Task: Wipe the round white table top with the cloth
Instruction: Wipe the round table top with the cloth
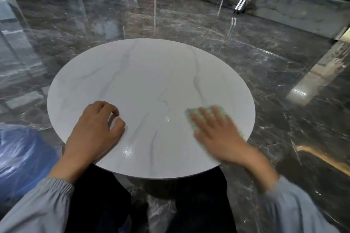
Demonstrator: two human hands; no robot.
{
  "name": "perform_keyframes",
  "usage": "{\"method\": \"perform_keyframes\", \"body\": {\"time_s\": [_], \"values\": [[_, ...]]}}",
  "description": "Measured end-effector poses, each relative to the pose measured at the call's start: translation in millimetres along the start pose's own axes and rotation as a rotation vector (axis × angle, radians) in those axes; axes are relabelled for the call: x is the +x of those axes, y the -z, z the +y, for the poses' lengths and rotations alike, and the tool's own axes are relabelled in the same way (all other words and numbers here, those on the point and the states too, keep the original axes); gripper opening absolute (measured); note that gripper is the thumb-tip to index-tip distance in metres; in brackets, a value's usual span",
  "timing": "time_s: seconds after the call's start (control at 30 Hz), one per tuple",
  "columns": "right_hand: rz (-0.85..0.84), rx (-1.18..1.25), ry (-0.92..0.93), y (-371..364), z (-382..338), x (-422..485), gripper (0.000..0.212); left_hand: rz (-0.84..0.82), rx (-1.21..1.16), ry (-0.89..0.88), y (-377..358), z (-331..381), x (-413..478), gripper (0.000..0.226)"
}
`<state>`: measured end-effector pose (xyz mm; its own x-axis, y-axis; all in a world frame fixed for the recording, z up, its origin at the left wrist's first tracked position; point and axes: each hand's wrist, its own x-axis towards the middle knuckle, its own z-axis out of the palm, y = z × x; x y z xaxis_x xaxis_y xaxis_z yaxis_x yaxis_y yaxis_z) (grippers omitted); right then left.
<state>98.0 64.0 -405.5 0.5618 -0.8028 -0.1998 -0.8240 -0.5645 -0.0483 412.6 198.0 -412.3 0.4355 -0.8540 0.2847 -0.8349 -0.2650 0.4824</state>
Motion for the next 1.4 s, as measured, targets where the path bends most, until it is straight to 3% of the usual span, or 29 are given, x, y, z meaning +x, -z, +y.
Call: {"method": "perform_keyframes", "body": {"time_s": [0.13,0.23,0.33,0.53,0.63,0.8,1.0,1.07,1.2,1.4], "values": [[0.059,0.081,0.323,-23.2,-95.9,-63.1,0.058,-0.006,0.013,0.004,0.2,0.8,-0.8,0.013],[0.11,0.103,0.37,-23.2,-89.0,-72.5,0.054,-0.006,0.022,0.001,0.5,1.0,-0.8,0.013],[0.098,0.11,0.273,-11.9,-38.4,-59.3,0.052,-0.002,0.021,-0.008,0.1,1.4,-1.0,0.013],[0.056,0.144,-0.165,8.2,95.7,11.9,0.055,-0.02,0.021,-0.003,0.2,1.1,-0.6,0.017],[0.041,0.174,-0.241,13.9,111.4,36.9,0.058,-0.028,0.017,0.002,1.0,0.7,-0.6,0.016],[0.03,0.111,-0.284,2.5,64.6,6.5,0.066,-0.014,0.007,-0.012,0.4,1.1,-0.7,0.016],[0.083,0.175,0.147,-23.5,-93.6,-80.6,0.057,-0.008,0.007,-0.004,-0.4,0.5,-1.3,0.016],[0.086,0.18,0.201,-28.8,-107.2,-87.2,0.057,-0.008,0.003,-0.004,0.5,0.9,-2.3,0.016],[0.108,0.185,0.192,-19.6,-67.5,-78.1,0.053,-0.007,0.003,-0.022,0.8,2.2,-3.4,0.016],[0.199,0.244,-0.136,-9.8,65.5,-31.1,0.053,-0.011,0.003,-0.019,2.3,0.6,-3.1,0.016]]}}
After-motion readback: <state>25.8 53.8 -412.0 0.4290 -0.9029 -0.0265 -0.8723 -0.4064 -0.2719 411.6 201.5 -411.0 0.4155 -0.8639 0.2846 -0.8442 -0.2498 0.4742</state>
